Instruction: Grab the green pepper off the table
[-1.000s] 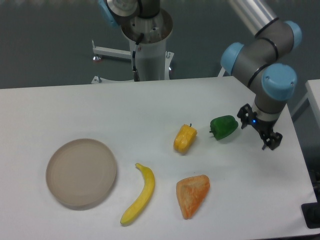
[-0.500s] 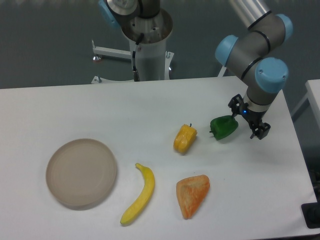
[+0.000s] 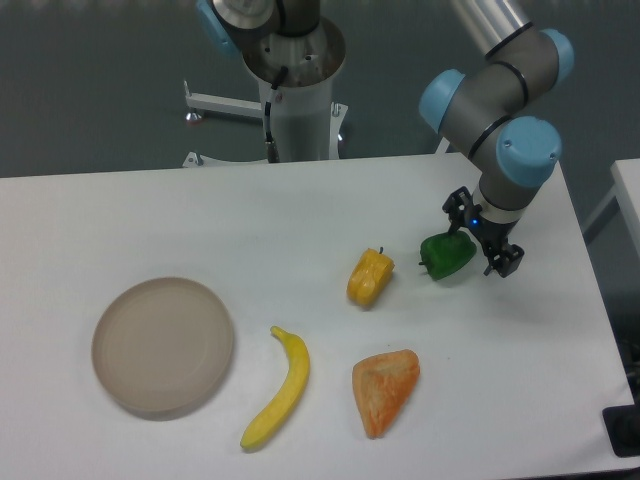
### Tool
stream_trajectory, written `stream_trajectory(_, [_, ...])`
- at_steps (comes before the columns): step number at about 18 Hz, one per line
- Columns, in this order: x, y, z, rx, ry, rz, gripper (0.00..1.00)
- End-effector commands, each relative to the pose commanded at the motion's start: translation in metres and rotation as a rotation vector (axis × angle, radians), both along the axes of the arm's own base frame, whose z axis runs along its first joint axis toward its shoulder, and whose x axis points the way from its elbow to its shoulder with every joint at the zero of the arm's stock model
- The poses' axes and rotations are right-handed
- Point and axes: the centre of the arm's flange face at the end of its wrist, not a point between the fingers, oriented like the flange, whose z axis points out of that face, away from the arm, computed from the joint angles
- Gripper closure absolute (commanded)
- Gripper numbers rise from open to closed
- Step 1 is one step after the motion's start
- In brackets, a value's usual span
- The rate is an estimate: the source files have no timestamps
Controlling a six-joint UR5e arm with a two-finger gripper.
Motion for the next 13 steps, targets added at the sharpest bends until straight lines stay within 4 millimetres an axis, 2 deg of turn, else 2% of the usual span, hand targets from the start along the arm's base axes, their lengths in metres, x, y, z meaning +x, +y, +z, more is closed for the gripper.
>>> stream_trajectory(1, [0.002,-0.002,0.008,0.006,0.009,0.002,0.00])
stream_trajectory(3, [0.003,-0.005,0.011,0.007,0.012,0.003,0.00])
stream_trajectory(9, [0.006,-0.003,0.008,0.004,0.008,-0.002,0.00])
stream_trajectory(13, [0.011,-0.006,-0.003,-0.005,-0.002,-0.002,0.00])
